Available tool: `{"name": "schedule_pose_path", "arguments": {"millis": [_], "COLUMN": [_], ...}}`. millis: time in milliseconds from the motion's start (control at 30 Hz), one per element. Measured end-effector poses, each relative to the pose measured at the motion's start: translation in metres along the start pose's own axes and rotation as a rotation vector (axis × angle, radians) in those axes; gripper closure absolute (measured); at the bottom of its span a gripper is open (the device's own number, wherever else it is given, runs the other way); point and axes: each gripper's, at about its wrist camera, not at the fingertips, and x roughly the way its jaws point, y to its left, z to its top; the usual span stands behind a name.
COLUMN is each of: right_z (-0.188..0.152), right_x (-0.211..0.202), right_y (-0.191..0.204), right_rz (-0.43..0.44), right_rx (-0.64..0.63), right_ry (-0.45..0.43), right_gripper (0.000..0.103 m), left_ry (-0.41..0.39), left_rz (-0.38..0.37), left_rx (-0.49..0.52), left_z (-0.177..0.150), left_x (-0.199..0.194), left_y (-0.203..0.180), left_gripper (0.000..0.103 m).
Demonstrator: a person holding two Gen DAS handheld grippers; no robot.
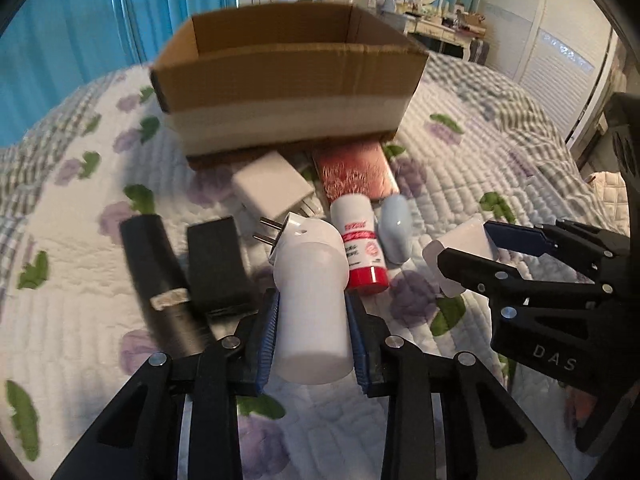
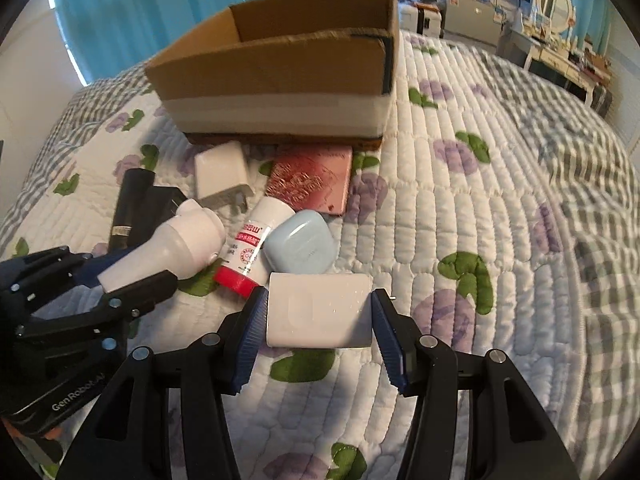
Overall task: Organize rigid objects
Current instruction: 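Carry both items into the cardboard box and open both tools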
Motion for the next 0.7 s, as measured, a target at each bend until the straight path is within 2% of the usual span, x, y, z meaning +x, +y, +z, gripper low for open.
{"name": "schedule_pose_path", "arguments": {"millis": [200,333,567,700], "right_z": [0.011,0.031,0.087,0.127], "right_x": [-0.033,-0.063,-0.105,-0.115], "right_y": [0.011,0.017,0.031,0.039], "right_rz": [-0.007,-0.009,-0.013,-0.025], "right_rx": [-0.027,-0.048,-0.128,-0.184], "right_ry": [-0.062,-0.128,-0.231,-0.284], "right_gripper": [0.051,0.051,0.051,0.051], "left_ry": [-0.083,-0.145,-0.230,-0.267], "left_rz": [0.004,0.016,0.024,0.034], "left_rx": [0.003,-0.017,-0.062,-0.071], "left_z": [0.010,0.026,0.071,0.113], "left_x": [-0.037,-0.063,-0.091,-0.099], "left_y": [0.002,0.006,0.028,0.044], "left_gripper": [0.070,0.070,0.070,0.070]}}
